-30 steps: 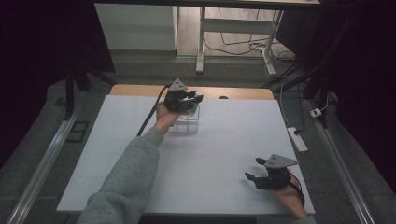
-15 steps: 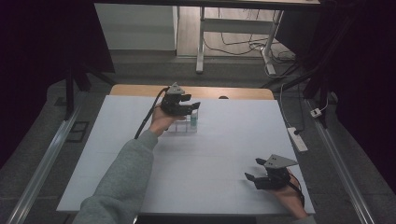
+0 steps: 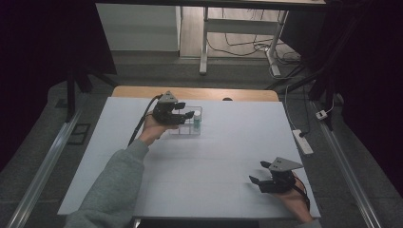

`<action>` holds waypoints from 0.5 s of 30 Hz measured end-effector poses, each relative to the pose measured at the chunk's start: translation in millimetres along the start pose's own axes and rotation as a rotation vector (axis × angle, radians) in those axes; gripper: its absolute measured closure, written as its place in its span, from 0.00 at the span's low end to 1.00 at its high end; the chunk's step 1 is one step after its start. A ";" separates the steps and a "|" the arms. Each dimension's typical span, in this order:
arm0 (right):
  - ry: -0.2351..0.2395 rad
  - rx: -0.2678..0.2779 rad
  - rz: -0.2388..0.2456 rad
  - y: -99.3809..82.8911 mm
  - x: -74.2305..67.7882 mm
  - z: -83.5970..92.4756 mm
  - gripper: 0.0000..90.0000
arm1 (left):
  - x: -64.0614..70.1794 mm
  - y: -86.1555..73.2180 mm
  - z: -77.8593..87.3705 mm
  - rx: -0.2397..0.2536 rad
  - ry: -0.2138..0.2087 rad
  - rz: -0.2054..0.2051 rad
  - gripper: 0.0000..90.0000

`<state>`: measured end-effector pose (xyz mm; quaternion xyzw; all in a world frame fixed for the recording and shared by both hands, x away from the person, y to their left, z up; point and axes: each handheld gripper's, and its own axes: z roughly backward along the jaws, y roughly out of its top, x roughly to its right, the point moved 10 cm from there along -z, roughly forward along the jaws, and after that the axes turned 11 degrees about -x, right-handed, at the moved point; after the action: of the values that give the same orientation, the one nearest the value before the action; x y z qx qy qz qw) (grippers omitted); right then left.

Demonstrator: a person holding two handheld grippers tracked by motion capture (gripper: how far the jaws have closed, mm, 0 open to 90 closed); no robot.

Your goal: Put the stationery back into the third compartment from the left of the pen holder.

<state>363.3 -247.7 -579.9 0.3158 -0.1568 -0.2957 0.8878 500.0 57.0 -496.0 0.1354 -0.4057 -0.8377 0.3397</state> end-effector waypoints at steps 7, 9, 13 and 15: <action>-0.002 -0.003 -0.001 -0.7 0.0 0.7 0.27 | -2.7 -18.4 20.7 0.003 0.029 -0.010 0.46; -0.003 -0.004 -0.003 -0.9 0.5 0.5 0.27 | -0.8 -23.4 27.2 0.008 0.028 -0.014 0.46; -0.002 -0.004 -0.001 -0.9 0.2 0.4 0.27 | 3.6 -34.6 36.5 -0.001 0.021 -0.008 0.46; -0.004 -0.004 0.003 -1.0 0.4 0.6 0.27 | 6.9 -40.0 40.8 -0.006 0.011 -0.004 0.45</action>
<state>362.9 -248.9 -580.1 0.3130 -0.1583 -0.2951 0.8887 456.1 93.9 -500.7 0.1397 -0.4009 -0.8388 0.3407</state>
